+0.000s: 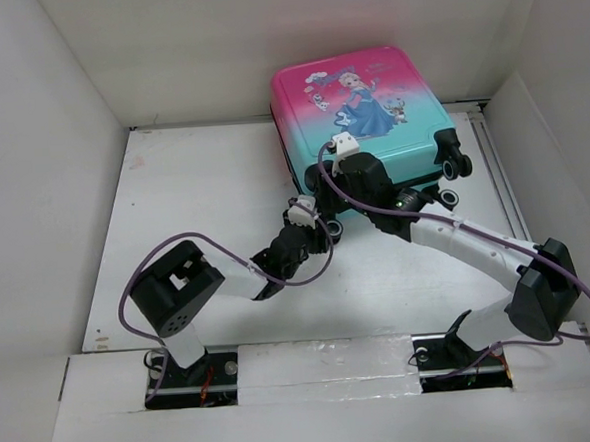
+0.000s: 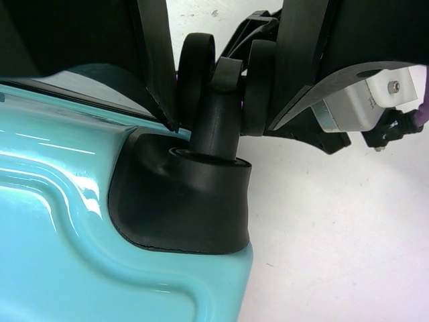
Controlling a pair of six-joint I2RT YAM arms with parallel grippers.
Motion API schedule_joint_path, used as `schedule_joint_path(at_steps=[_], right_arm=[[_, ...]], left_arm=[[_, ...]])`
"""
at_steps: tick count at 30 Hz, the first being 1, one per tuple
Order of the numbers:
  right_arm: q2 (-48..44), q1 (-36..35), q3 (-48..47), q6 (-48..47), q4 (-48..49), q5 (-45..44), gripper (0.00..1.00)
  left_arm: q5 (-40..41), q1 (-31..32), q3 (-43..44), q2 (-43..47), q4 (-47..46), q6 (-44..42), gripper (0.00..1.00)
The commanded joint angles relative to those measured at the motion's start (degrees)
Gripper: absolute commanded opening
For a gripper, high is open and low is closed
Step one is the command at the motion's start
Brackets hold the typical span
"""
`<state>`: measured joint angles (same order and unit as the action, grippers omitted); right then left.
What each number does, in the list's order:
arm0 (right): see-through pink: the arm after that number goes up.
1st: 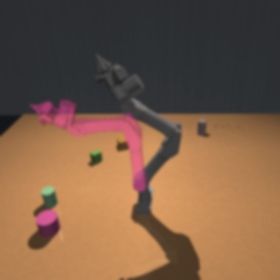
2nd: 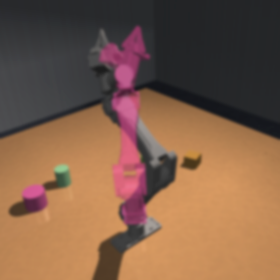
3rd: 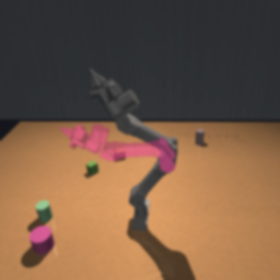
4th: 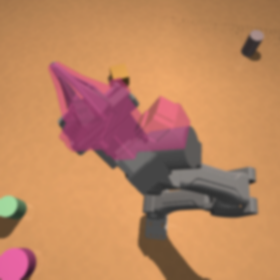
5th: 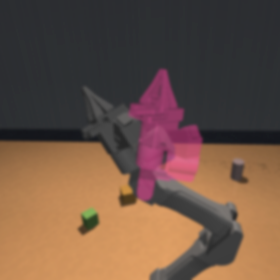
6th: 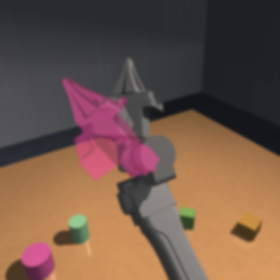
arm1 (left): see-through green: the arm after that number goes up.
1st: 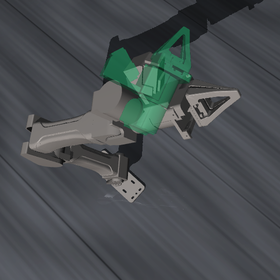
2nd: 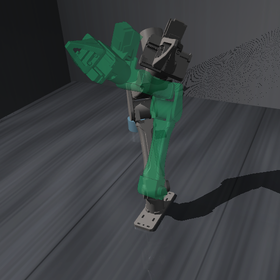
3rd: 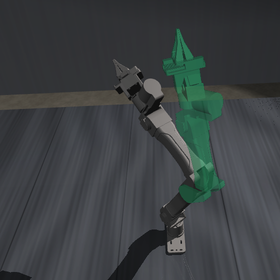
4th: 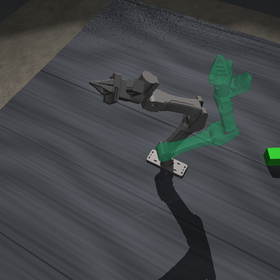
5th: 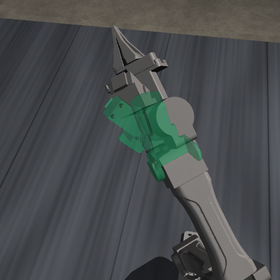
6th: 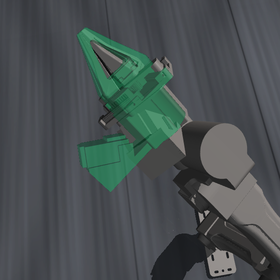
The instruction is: Pack the luggage
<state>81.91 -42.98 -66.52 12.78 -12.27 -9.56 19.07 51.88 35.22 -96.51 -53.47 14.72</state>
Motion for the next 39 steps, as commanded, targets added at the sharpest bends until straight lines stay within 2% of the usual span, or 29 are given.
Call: schedule_joint_path(at_steps=[1,7,13,15,20,23,24,25,29,34,37,39], right_arm=[[-0.3,-0.2,1.5,-2.3,1.0,5.0,0.0],[-0.3,-0.2,2.1,-2.3,1.6,6.8,0.0],[-0.3,-0.2,2.6,-1.7,1.6,7.5,0.0],[-0.3,-0.2,3.2,-1.7,2.2,7.5,0.0],[0.2,-0.2,3.8,-1.2,2.2,7.5,0.0],[0.2,-0.2,3.8,-1.2,1.5,7.5,0.0],[-0.3,-0.2,3.8,-0.6,1.5,7.0,0.0],[-0.3,-0.2,4.4,-0.6,1.5,7.0,0.0],[-0.9,-0.2,4.9,-0.6,1.5,6.4,0.0],[-2.7,1.5,6.9,-0.6,2.0,7.7,0.0],[-3.9,1.5,8.3,-0.6,2.6,8.6,0.0],[-3.9,2.1,8.3,-0.6,3.3,9.6,0.0]], left_arm=[[8.0,-1.3,2.7,-1.0,-7.1,-0.7,0.5],[8.4,-2.7,4.1,-4.5,-13.9,-2.5,0.54],[8.4,-2.7,4.1,-4.0,-20.3,-3.9,0.46],[9.8,-2.7,3.5,-3.9,-21.7,-4.6,0.46],[12.4,-2.7,4.4,-5.3,-26.2,-7.1,0.27],[12.4,-3.2,4.9,-5.4,-29.8,-9.7,0.1],[14.7,-3.2,4.4,-5.9,-31.2,-10.4,0.02],[14.7,-3.8,4.4,-5.2,-31.3,-10.4,0.0],[16.0,-4.3,1.4,-1.5,-31.0,-10.4,0.0],[16.1,-8.1,-3.1,2.5,-30.5,-6.6,0.0],[11.4,-9.3,-4.5,3.8,-28.1,-3.9,0.0],[7.2,-7.8,-4.5,4.6,-26.3,-3.3,0.0]])
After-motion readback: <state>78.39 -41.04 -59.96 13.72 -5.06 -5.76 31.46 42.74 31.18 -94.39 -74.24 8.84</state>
